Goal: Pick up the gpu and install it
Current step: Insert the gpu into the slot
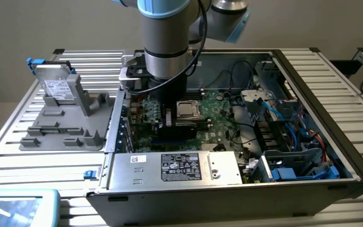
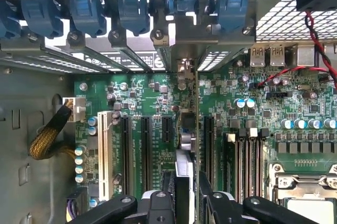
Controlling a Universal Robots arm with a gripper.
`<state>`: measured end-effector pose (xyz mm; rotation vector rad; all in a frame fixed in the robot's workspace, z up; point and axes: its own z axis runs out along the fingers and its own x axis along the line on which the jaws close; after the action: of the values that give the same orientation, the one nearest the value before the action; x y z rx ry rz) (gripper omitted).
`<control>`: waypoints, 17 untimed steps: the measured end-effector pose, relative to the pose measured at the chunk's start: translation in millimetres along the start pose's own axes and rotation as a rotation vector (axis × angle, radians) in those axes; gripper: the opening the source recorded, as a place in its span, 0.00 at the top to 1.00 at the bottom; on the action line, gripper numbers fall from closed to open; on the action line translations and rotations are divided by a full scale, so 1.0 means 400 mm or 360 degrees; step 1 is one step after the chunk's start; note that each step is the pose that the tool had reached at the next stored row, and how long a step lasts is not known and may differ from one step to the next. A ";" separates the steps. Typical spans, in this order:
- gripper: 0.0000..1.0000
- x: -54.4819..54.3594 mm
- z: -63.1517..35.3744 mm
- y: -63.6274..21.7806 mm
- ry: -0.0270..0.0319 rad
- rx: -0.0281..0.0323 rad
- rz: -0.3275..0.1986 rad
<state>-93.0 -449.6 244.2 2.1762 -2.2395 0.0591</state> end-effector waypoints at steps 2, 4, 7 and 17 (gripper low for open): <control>0.72 0.000 0.000 0.000 0.00001 0.00001 -0.0005; 0.72 0.000 0.000 0.000 0.00000 0.00002 -0.0008; 0.72 0.000 0.000 0.000 0.00001 0.00002 -0.0008; 0.72 0.001 0.000 -0.006 0.00006 -0.00055 -0.0008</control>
<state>-90.5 -450.2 244.3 2.1800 -2.2321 0.0555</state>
